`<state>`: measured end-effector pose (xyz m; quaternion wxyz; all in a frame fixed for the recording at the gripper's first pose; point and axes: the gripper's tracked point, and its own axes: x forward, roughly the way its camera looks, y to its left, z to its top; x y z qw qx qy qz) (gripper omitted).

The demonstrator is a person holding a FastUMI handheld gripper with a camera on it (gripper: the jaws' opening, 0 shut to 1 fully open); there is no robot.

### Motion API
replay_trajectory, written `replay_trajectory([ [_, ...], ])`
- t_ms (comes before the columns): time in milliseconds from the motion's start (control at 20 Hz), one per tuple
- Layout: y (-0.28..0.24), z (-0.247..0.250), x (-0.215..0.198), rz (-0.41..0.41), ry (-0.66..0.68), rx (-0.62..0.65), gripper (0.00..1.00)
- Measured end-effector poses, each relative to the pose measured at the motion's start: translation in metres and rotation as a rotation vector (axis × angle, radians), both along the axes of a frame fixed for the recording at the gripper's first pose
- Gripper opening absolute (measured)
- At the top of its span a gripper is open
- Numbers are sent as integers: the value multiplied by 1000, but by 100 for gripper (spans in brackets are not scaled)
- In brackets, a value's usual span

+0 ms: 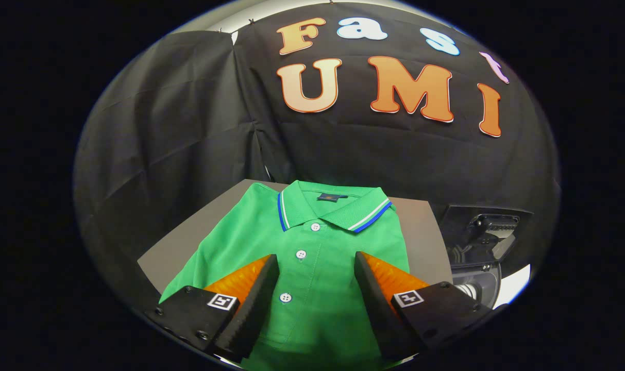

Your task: Put the clothes into the washing machine and then close the washing machine lid.

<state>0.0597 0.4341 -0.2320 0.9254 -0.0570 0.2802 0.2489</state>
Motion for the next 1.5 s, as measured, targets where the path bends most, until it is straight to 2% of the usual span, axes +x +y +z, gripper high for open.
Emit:
replay_trajectory([
  [100, 4, -3, -3, 18, 16, 13, 93],
  [150, 4, 0, -2, 23, 6, 20, 80],
  [200, 4, -3, -3, 37, 16, 10, 80],
  [350, 9, 0, -3, 57, 23, 72, 40],
  [400, 7, -4, -3, 72, 30, 72, 40],
  [450, 10, 2, -2, 75, 22, 96, 26],
  [550, 9, 6, -4, 81, 12, 121, 12],
  [650, 11, 4, -1, 92, -14, 126, 8],
  [850, 12, 21, -7, 110, -89, 163, 8],
  [1300, 1, 84, -28, 145, -251, 271, 8],
  [1500, -11, 115, -26, 150, -312, 304, 8],
])
